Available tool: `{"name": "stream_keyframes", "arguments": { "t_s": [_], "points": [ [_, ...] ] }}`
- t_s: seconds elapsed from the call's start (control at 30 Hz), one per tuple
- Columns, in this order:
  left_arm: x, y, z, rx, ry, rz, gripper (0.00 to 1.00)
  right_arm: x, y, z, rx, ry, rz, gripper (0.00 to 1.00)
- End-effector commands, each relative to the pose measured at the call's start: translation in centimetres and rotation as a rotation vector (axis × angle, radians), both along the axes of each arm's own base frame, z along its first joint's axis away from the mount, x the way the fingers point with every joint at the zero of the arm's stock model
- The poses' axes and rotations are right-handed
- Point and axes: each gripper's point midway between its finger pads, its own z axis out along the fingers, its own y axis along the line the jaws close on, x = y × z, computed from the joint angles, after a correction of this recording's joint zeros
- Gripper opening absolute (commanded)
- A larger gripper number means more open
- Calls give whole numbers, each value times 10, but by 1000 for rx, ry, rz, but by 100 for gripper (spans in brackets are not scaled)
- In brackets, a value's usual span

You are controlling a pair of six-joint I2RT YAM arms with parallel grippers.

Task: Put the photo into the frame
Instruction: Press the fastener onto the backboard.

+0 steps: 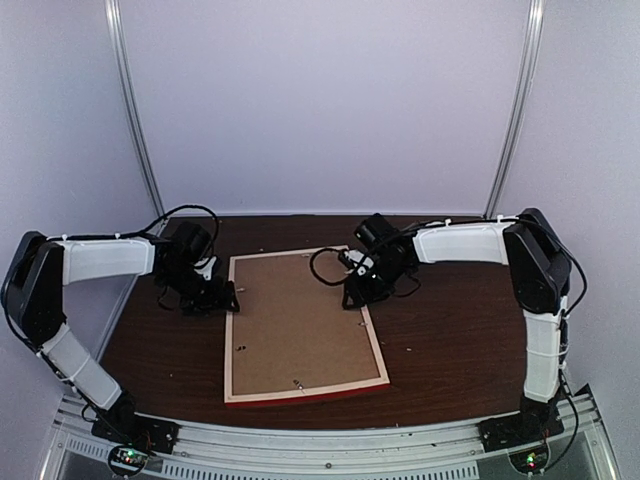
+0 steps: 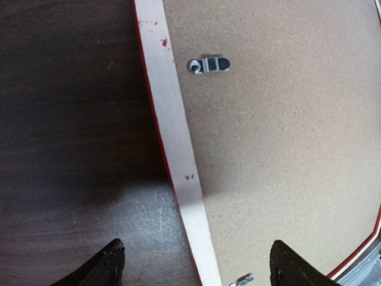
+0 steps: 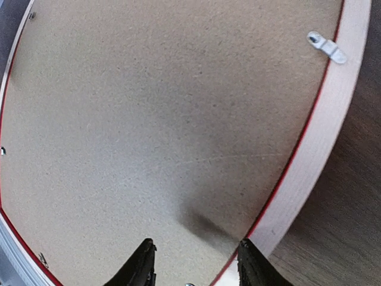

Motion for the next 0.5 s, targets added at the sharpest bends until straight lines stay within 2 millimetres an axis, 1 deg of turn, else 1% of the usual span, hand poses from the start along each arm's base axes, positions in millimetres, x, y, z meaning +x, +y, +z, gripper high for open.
{"name": "stream_keyframes", "arguments": {
  "t_s": [0.0, 0.1, 0.17, 0.27, 0.37, 0.47],
  "points": [
    [21, -11, 9, -67, -51, -35, 85, 8, -15, 37, 16, -78, -44, 48],
    [24, -9, 4, -69, -42, -30, 85, 13, -25, 53, 9, -119, -78, 49],
    [26, -8, 1, -74, -36, -24, 85, 17, -34, 55, -17, -131, -99, 50],
    [29, -8, -4, -85, -21, -21, 84, 18, -43, 52, -63, -133, -101, 50],
    [30, -10, -10, -89, -7, -22, 84, 13, -46, 47, -88, -116, -79, 51],
    [30, -14, -14, -111, 2, -26, 84, 5, -48, 42, -94, -96, -61, 55]
  ]
}}
